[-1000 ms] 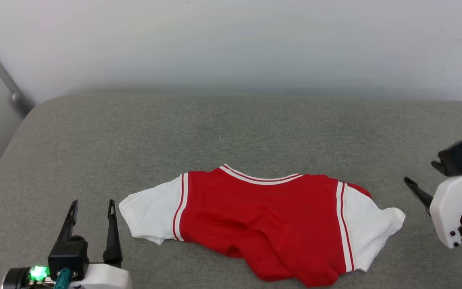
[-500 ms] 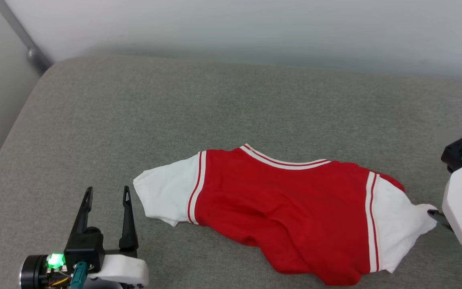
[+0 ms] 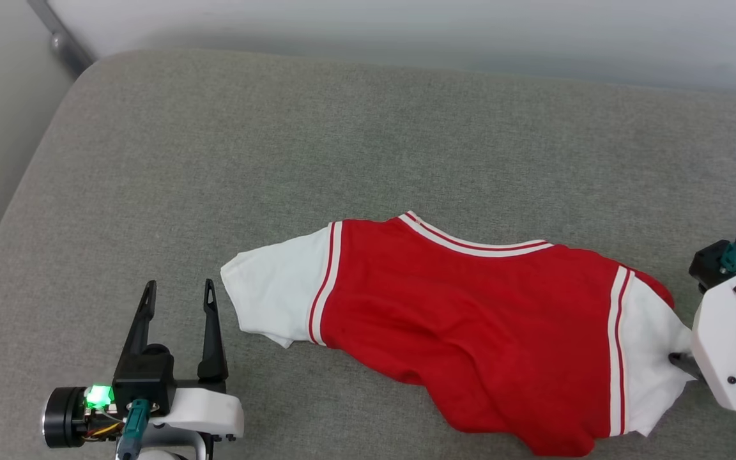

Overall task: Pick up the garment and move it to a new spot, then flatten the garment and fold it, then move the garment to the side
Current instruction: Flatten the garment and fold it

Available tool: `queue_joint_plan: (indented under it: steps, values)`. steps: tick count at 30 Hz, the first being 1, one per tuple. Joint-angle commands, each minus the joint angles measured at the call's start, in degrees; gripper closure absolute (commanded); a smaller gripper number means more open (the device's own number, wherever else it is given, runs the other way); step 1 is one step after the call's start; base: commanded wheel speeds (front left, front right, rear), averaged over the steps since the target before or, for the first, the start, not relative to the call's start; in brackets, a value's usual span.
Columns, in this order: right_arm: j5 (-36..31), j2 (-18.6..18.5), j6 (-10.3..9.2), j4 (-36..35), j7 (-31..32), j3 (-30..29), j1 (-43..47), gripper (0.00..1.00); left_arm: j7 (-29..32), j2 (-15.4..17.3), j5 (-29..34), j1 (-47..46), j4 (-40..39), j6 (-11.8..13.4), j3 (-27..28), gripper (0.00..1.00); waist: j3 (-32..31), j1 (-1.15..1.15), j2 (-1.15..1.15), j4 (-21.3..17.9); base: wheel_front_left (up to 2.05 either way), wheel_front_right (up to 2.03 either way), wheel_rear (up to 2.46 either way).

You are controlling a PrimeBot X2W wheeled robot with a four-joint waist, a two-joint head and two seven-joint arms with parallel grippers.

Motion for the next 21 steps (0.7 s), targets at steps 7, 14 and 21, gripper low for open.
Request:
queue_joint_plan:
  steps: [7, 14, 21]
  values:
    - [-0.38, 0.49, 0.07, 2.04, -7.83, 2.92, 1.11, 1.0, -0.15, -0.19, 1.03, 1.38, 2.66, -2.28, 2.81, 0.0, -4.45, 0.0, 0.0, -2.26, 0.0, 0.0, 0.0]
    - [-2.32, -1.79, 0.09, -0.67, -16.26, 4.67, 0.41, 1.0, 0.09, 2.66, 0.67, -0.5, 7.15, -5.45, 4.23, 0.0, -10.42, 0.0, 0.0, -5.69, 0.0, 0.0, 0.0]
    - [-2.87, -3.5, 0.08, -4.07, -22.83, 1.58, 2.83, 1.0, 6.85, 7.72, 0.92, -8.17, 10.18, -10.51, 3.09, 0.0, -12.21, 0.0, 0.0, -8.04, 0.0, 0.0, 0.0]
